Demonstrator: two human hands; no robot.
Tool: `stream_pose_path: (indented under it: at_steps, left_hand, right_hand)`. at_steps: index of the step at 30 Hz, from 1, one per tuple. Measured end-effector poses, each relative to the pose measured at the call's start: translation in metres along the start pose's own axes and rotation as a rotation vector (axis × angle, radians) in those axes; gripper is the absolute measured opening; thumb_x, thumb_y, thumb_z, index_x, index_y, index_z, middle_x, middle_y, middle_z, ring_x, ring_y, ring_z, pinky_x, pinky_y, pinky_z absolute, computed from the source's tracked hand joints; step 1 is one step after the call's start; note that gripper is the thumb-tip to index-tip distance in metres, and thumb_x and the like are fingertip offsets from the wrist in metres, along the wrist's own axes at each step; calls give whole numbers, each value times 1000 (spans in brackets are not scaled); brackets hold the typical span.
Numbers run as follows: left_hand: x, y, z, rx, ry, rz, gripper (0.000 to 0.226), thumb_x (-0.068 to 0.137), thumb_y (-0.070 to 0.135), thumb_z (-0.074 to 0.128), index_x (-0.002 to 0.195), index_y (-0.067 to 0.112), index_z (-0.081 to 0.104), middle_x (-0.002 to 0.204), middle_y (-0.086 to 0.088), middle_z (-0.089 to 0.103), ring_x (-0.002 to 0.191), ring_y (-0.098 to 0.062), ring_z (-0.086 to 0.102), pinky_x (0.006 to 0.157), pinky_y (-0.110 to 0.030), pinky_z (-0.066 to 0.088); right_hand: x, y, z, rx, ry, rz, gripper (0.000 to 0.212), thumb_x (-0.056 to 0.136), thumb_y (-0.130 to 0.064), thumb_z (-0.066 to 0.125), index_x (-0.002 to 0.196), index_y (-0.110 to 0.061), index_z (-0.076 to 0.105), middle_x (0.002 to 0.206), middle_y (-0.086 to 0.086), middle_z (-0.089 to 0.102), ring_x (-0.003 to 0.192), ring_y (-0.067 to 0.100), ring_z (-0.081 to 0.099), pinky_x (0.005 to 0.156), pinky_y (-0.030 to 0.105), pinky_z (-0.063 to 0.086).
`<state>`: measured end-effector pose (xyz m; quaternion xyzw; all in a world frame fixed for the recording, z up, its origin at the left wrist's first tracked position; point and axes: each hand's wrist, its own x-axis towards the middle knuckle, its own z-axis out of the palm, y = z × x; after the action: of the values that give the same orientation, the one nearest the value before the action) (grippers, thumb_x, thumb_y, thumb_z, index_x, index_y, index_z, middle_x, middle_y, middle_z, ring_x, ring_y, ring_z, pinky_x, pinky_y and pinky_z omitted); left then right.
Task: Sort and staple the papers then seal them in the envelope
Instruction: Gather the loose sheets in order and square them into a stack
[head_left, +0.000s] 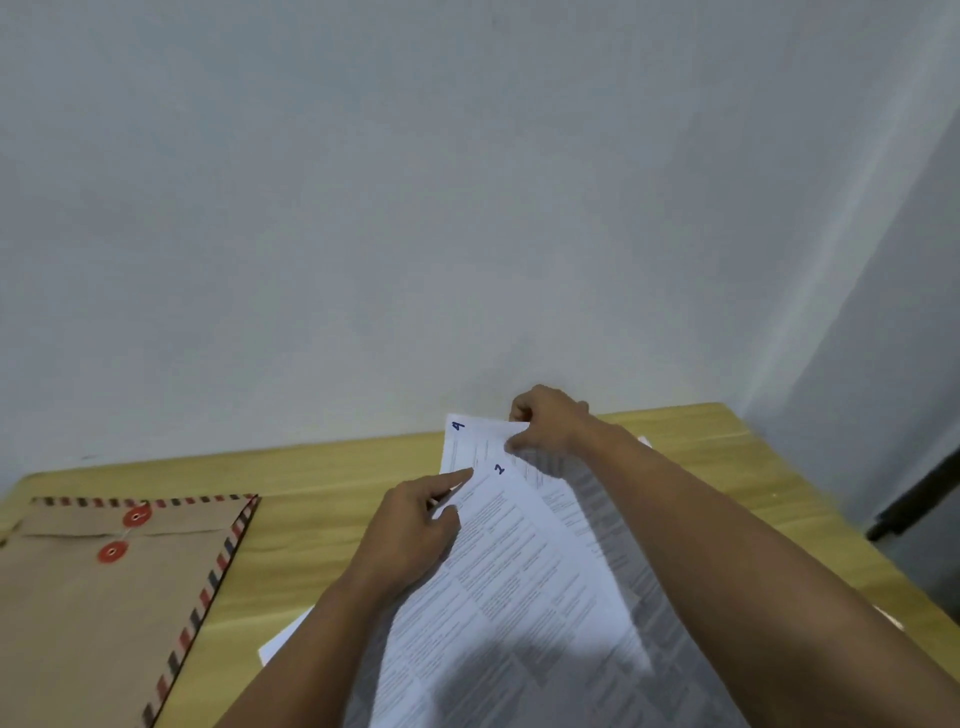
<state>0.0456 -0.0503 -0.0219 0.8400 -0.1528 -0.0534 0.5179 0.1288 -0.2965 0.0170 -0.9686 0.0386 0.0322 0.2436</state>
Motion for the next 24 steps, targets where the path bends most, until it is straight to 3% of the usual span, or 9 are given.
stream_pose_path:
  at_steps: [4, 7, 9, 12, 15, 17, 21, 24]
  left_hand:
    - [-13, 16, -15, -28, 43, 40, 50, 96, 4, 57, 128, 41, 67, 101, 10, 77, 77, -4, 70, 67, -16, 52]
    - [-25, 35, -32, -27, 88, 101, 46, 98, 4, 57, 130, 36, 67, 102, 7, 75, 77, 3, 65, 69, -12, 48]
    - [-34, 51, -46, -6, 122, 159, 45, 99, 8, 58, 132, 37, 67, 97, 5, 72, 77, 0, 63, 73, -17, 49]
    - [-51, 83, -70, 67, 173, 235, 48, 96, 3, 59, 135, 32, 65, 98, 5, 71, 86, 2, 63, 78, -12, 45]
    - [-70, 119, -93, 99, 232, 304, 49, 94, -4, 59, 136, 20, 65, 104, 4, 71, 90, 13, 60, 81, -2, 40]
    - [-81, 141, -109, 105, 283, 332, 48, 94, -2, 60, 136, 21, 65, 108, 3, 72, 92, 11, 61, 81, -4, 41]
    - [-103, 171, -133, 76, 364, 347, 47, 95, 11, 60, 138, 31, 63, 111, 14, 71, 93, -4, 65, 83, -30, 53]
    - [-117, 185, -143, 28, 392, 360, 47, 94, 15, 60, 138, 32, 63, 113, 18, 71, 101, -9, 67, 84, -38, 56]
  right_hand:
    - [-22, -20, -19, 145, 193, -135, 28, 77, -29, 84, 69, -29, 57, 77, -16, 62, 80, 10, 57, 89, 41, 41]
    - [-41, -39, -38, 227, 276, -211, 17, 79, -29, 77, 72, -28, 61, 73, -13, 66, 78, 13, 63, 85, 43, 52]
    - [-55, -52, -55, 243, 334, -263, 11, 82, -27, 73, 77, -28, 63, 75, -13, 67, 77, 15, 63, 82, 44, 55]
    - [-79, -71, -87, 241, 444, -333, 12, 90, -19, 67, 100, -26, 70, 90, -8, 71, 81, 19, 63, 78, 38, 53]
    - [-106, -93, -124, 273, 535, -377, 25, 97, -13, 63, 119, -17, 74, 111, 0, 77, 99, 19, 68, 87, 32, 52]
    - [-123, -106, -143, 323, 542, -394, 22, 99, -14, 63, 114, -16, 78, 109, -2, 78, 102, 16, 69, 89, 30, 52]
    - [-155, -123, -167, 516, 432, -367, 17, 101, -21, 66, 107, -16, 81, 104, -4, 78, 100, 15, 72, 89, 32, 56]
    - [-184, -134, -172, 597, 314, -370, 17, 102, -25, 66, 105, -19, 82, 101, -5, 79, 92, 12, 70, 87, 31, 54]
